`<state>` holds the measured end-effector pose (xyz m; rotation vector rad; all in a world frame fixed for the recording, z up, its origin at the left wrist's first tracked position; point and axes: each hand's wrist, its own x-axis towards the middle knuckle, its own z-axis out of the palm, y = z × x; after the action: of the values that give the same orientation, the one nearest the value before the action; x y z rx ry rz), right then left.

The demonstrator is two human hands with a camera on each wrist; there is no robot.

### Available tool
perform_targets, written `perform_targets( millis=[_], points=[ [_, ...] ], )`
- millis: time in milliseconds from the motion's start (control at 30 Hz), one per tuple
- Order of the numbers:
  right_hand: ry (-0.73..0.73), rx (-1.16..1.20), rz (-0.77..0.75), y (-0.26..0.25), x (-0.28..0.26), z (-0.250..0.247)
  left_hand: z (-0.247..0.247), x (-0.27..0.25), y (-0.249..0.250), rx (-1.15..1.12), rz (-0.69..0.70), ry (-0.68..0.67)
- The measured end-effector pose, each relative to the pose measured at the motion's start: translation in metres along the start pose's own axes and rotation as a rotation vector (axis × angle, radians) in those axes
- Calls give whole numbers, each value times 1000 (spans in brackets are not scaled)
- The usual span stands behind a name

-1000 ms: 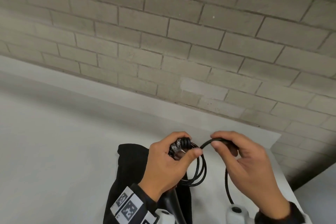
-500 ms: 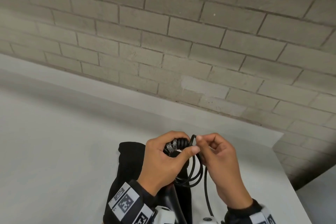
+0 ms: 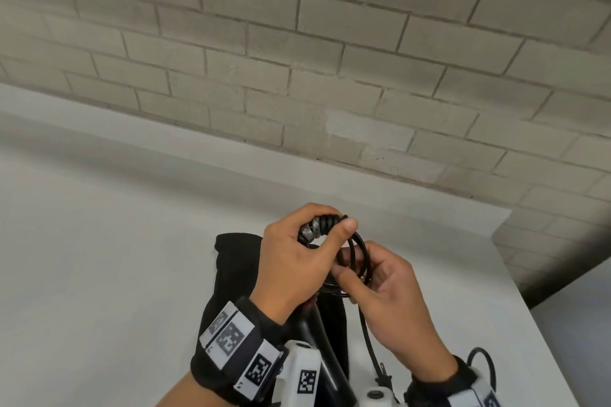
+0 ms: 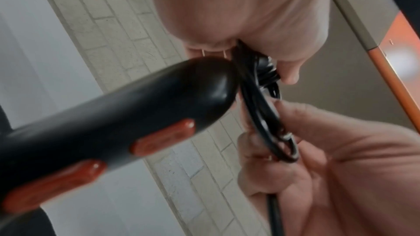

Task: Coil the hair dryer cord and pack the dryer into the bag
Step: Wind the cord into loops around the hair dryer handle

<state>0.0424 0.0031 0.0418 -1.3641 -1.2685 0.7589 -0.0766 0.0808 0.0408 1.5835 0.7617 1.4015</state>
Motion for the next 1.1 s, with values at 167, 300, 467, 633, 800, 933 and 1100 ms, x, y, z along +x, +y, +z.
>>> perform_targets(
  millis=[167,300,467,633,800,933,1100],
  points=[
    [-36,-68,-24,-1,3,-8,-2,4,9,-96,-137,-95],
    [54,-249,-115,4,2,-2,2,3,11,-149,-193,-8],
    [541,-756,-490,21,-7,26,16,0,11,-165,-205,232],
    [448,-799,-406,25,-8,41,21,-4,9,-195,-193,330],
    [198,-341,28,-11,-8,24,15,-3,6,-144,-106,364],
    [-40,310,362,-39,2,-13,11,-3,2,-46,-31,318],
    [-166,848,566,-44,10,-35,4,1,-3,55,59,163]
  ],
)
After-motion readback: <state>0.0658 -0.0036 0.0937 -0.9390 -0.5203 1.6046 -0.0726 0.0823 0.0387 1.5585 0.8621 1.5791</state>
